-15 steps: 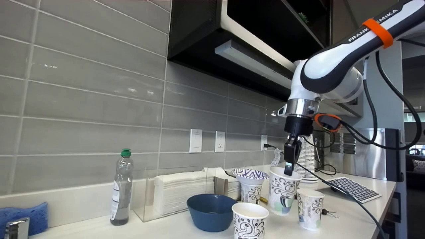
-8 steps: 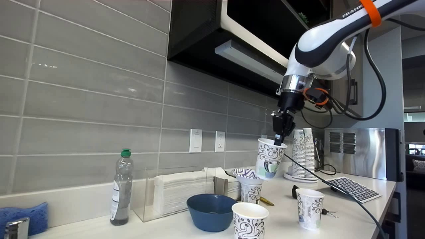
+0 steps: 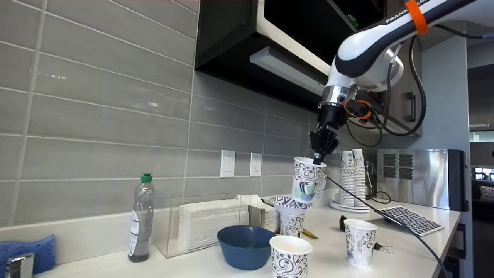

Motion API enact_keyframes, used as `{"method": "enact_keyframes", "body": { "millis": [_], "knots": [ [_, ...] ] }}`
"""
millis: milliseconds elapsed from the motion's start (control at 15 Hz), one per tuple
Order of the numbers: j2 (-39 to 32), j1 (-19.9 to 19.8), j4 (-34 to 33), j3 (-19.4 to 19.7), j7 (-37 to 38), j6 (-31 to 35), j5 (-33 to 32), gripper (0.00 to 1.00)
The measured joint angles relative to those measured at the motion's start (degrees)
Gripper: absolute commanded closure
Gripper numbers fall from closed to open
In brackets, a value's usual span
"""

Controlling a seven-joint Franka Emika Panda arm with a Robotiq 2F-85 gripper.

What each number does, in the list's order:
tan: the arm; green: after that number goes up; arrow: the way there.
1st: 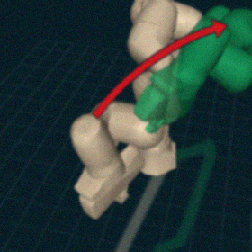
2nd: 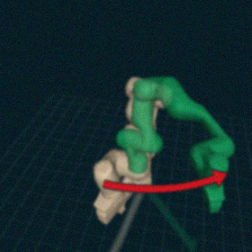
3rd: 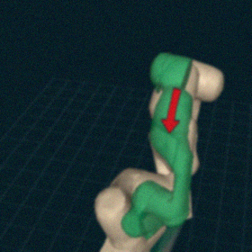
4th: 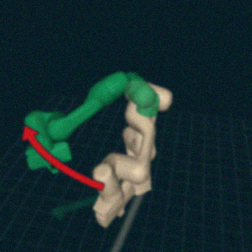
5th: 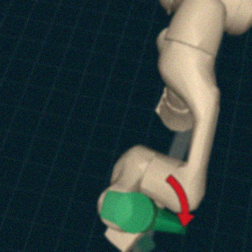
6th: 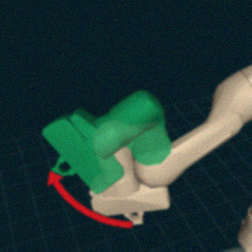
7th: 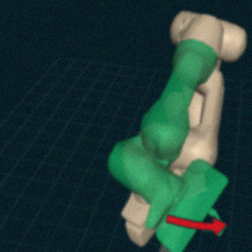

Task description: Pick up the middle paper cup from the kitchen counter and put it in the white paper bowl on a paper cup

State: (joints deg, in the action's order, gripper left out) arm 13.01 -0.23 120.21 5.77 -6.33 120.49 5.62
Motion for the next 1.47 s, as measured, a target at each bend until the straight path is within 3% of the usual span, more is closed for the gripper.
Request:
{"method": "enact_keyframes", "body": {
  "millis": [733,1467],
  "knots": [
    [-4.8,-3.6,-5.4,0.1,14.4,0.6,0.0,0.99],
    [-10.6,-4.5,-8.1,0.5,24.2,2.8,1.5,0.99]
  ]
}}
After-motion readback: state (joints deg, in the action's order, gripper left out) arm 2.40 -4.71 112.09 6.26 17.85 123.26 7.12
